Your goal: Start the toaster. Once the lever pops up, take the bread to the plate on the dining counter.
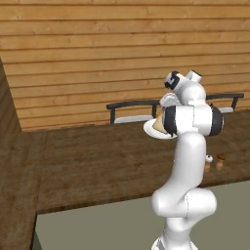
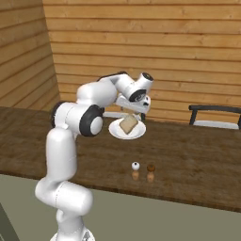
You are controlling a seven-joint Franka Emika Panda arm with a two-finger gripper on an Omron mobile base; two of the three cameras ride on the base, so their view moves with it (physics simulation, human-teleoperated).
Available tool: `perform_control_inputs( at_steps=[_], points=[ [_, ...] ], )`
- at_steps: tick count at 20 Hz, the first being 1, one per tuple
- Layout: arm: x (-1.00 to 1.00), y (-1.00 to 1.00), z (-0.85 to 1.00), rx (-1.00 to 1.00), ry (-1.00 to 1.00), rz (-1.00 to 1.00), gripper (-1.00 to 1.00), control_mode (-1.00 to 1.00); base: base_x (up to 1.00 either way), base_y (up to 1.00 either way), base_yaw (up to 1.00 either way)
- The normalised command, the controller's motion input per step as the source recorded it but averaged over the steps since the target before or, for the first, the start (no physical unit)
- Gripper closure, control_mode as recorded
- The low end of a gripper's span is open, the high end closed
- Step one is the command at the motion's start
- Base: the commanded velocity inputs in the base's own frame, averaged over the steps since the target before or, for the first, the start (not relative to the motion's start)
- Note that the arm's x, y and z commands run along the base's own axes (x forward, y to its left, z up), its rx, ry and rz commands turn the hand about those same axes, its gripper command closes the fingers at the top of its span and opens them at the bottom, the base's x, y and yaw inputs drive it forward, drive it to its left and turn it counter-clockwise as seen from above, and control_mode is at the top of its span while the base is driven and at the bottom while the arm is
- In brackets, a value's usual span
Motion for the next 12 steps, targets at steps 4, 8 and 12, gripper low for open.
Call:
perform_control_inputs(
  at_steps=[4,8,12],
  points=[
    [-0.01,-0.08,0.28,-0.23,-0.20,0.00,-1.00,-1.00,0.00,0.00,0.00],
    [-0.43,0.00,0.34,-0.27,-0.29,0.00,-1.00,-1.00,0.00,0.00,0.00],
    [-0.90,0.00,0.40,-0.32,-0.34,0.00,-1.00,-1.00,0.00,0.00,0.00]
  ],
)
